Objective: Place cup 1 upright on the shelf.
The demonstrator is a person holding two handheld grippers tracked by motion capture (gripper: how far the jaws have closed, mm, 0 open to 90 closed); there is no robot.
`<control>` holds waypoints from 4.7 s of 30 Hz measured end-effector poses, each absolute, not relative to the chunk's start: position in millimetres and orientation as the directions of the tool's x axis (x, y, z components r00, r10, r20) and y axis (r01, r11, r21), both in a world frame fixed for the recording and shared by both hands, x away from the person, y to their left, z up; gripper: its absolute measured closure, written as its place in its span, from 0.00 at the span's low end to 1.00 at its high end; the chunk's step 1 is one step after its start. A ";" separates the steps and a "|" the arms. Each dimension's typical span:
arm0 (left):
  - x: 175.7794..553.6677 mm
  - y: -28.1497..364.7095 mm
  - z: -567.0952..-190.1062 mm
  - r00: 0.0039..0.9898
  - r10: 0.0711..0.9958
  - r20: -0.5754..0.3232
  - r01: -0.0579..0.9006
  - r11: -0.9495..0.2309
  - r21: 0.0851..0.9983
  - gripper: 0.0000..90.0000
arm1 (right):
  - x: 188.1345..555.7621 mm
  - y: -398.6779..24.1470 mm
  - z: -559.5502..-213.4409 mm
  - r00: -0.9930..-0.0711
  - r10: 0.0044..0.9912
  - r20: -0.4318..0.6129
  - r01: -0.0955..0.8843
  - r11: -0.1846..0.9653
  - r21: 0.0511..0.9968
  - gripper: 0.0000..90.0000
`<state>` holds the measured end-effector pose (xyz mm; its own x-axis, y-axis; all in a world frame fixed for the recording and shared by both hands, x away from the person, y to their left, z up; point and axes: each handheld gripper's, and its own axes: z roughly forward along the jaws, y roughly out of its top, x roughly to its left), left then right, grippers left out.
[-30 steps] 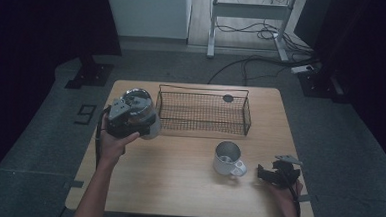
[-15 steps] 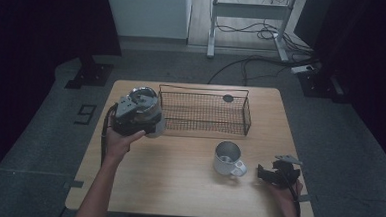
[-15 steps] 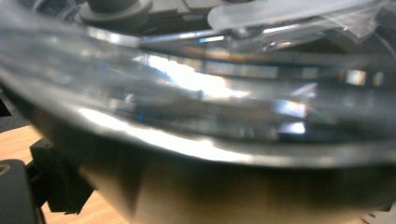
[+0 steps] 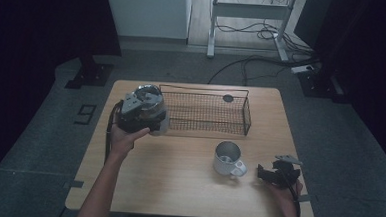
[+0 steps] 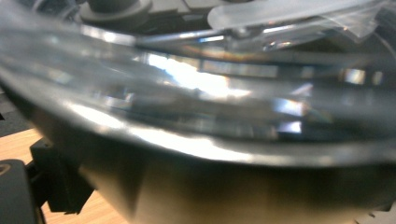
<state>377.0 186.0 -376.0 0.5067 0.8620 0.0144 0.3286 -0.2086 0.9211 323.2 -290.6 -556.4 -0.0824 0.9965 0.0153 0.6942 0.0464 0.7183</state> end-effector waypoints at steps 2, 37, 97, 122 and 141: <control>378.3 184.5 -375.9 0.509 0.861 0.017 0.329 -0.212 0.920 0.05 | 323.2 -290.6 -556.4 -0.083 0.996 0.015 0.694 0.047 0.718 0.03; 405.8 162.9 -367.8 0.518 0.855 0.016 0.343 -0.225 0.912 0.05 | 323.2 -290.6 -556.6 -0.083 0.996 0.015 0.693 0.047 0.720 0.03; 458.3 120.2 -373.8 0.535 0.844 0.015 0.386 -0.260 0.885 0.05 | 323.1 -290.7 -556.6 -0.084 0.996 0.014 0.693 0.048 0.720 0.03; 482.0 121.0 -384.5 0.508 0.861 -0.019 0.428 -0.233 0.873 0.05 | 323.0 -290.7 -556.6 -0.084 0.996 0.015 0.692 0.048 0.720 0.03; 507.4 109.8 -397.0 0.492 0.870 -0.044 0.460 -0.216 0.861 0.05 | 322.6 -290.9 -556.5 -0.076 0.997 0.014 0.689 0.042 0.724 0.05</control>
